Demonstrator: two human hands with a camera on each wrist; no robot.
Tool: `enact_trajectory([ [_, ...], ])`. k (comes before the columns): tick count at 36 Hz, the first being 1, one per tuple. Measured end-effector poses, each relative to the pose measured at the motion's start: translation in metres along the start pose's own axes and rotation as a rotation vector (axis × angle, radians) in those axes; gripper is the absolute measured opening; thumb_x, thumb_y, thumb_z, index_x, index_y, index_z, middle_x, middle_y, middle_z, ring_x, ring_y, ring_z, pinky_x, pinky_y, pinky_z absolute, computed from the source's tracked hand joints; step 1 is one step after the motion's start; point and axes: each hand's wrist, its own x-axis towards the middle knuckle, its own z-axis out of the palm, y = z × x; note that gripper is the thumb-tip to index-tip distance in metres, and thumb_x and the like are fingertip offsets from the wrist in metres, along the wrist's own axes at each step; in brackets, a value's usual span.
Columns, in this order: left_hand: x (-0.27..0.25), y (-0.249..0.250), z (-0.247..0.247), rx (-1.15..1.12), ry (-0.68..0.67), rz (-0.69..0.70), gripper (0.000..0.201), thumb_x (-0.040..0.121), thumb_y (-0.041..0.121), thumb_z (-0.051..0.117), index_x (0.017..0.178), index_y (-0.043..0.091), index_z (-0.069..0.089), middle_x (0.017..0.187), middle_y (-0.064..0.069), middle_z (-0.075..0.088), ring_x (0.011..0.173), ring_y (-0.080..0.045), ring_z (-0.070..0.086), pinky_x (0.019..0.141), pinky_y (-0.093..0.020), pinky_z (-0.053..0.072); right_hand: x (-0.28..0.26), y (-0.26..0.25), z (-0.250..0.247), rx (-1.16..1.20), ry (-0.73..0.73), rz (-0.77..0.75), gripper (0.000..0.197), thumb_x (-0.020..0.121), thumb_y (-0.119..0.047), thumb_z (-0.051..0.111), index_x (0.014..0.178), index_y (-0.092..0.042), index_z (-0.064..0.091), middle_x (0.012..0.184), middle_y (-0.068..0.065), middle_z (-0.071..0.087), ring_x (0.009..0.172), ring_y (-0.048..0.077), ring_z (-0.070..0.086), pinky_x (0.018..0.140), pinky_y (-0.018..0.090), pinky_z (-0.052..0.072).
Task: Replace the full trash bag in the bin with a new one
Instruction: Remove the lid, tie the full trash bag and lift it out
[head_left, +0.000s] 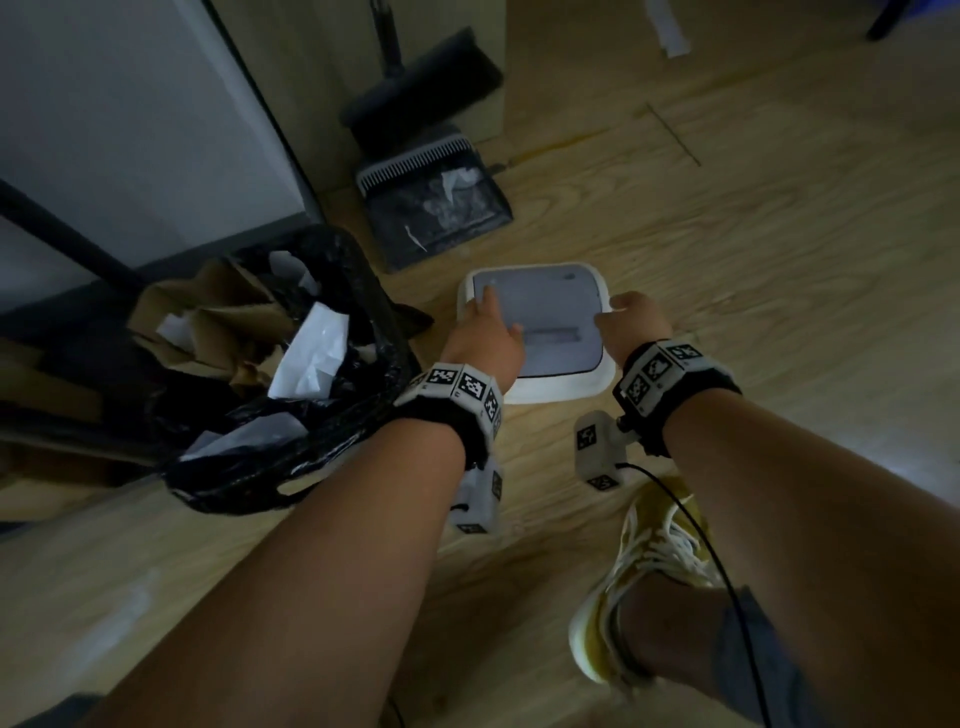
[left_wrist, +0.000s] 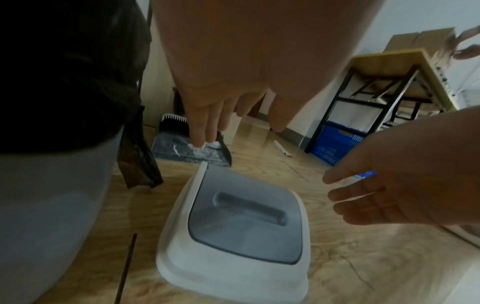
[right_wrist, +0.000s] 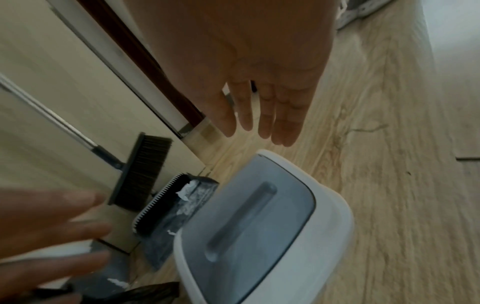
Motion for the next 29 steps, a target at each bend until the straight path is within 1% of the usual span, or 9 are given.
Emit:
enact_trajectory([
  [5,-0.022,0.005,-0.035,-0.011,0.079,0.058,0.062,0.101,0.028,0.036,0.154,0.018,0.008,0.159,-0.01,0.018,0.138,-0.034,0.037,0.11,-0.045,0.037,-0.034,-0.027,-0.011,0.027,-0.017,-0.106,0.053,0.092,-0.019,0.049,0.144,-0.014,0.04,0.13,0.018,0.056,0.106,0.032,0.059,0.08,0.034,0.046],
  [10,-0.054,-0.002,-0.071,-0.025,0.238,0.151,0.058,0.101,0.023,0.037,0.153,0.014,0.014,0.158,-0.011,0.02,0.14,-0.03,0.034,0.109,-0.038,0.035,-0.068,-0.057,-0.013,0.015,-0.034,-0.229,0.048,0.094,-0.021,0.05,0.141,-0.017,0.043,0.114,0.016,0.063,0.084,0.028,0.058,0.076,0.034,0.049],
  [12,-0.066,-0.009,-0.083,-0.049,0.319,0.172,0.054,0.099,0.02,0.039,0.151,0.014,0.023,0.154,-0.012,0.028,0.134,-0.031,0.041,0.108,-0.038,0.037,-0.08,-0.069,-0.012,0.0,-0.03,-0.285,0.047,0.094,-0.022,0.051,0.14,-0.017,0.045,0.12,0.015,0.062,0.087,0.027,0.058,0.082,0.036,0.05],
  [15,-0.082,-0.027,-0.099,-0.077,0.434,0.141,0.05,0.098,0.019,0.042,0.147,0.015,0.032,0.149,-0.011,0.035,0.13,-0.03,0.045,0.106,-0.036,0.039,-0.102,-0.087,-0.005,-0.024,-0.054,-0.392,0.043,0.095,-0.018,0.051,0.137,-0.014,0.047,0.133,0.014,0.055,0.106,0.031,0.06,0.088,0.035,0.049],
  [16,-0.088,-0.034,-0.103,-0.083,0.463,0.119,0.049,0.098,0.018,0.042,0.146,0.016,0.034,0.148,-0.011,0.036,0.13,-0.03,0.045,0.106,-0.036,0.039,-0.108,-0.093,-0.001,-0.042,-0.068,-0.429,0.043,0.094,-0.016,0.051,0.137,-0.014,0.047,0.135,0.013,0.054,0.108,0.031,0.059,0.087,0.034,0.05],
  [18,-0.098,-0.052,-0.111,-0.092,0.508,0.065,0.046,0.098,0.016,0.042,0.143,0.015,0.037,0.147,-0.013,0.036,0.13,-0.03,0.045,0.108,-0.037,0.039,-0.119,-0.103,0.008,-0.054,-0.096,-0.483,0.043,0.093,-0.013,0.05,0.136,-0.017,0.048,0.132,0.014,0.056,0.099,0.03,0.06,0.072,0.03,0.049],
  [21,-0.113,-0.079,-0.123,-0.078,0.568,-0.01,0.043,0.096,0.011,0.041,0.14,0.013,0.043,0.143,-0.014,0.041,0.129,-0.031,0.044,0.108,-0.037,0.037,-0.135,-0.114,0.023,-0.079,-0.138,-0.542,0.04,0.096,-0.013,0.043,0.135,-0.018,0.049,0.13,0.016,0.056,0.09,0.029,0.058,0.059,0.025,0.041],
  [25,-0.131,-0.116,-0.134,-0.061,0.598,-0.14,0.041,0.095,0.01,0.042,0.136,0.01,0.045,0.141,-0.016,0.041,0.127,-0.034,0.045,0.107,-0.038,0.037,-0.157,-0.121,0.042,-0.086,-0.165,-0.583,0.04,0.099,-0.02,0.041,0.138,-0.015,0.048,0.14,0.01,0.05,0.119,0.03,0.054,0.084,0.028,0.043],
  [29,-0.145,-0.15,-0.138,-0.086,0.594,-0.258,0.046,0.095,0.013,0.04,0.142,0.013,0.04,0.141,-0.016,0.04,0.127,-0.034,0.044,0.105,-0.041,0.039,-0.166,-0.119,0.057,-0.065,-0.211,-0.565,0.04,0.099,-0.025,0.042,0.137,-0.016,0.049,0.136,0.009,0.053,0.117,0.029,0.055,0.088,0.031,0.045],
])
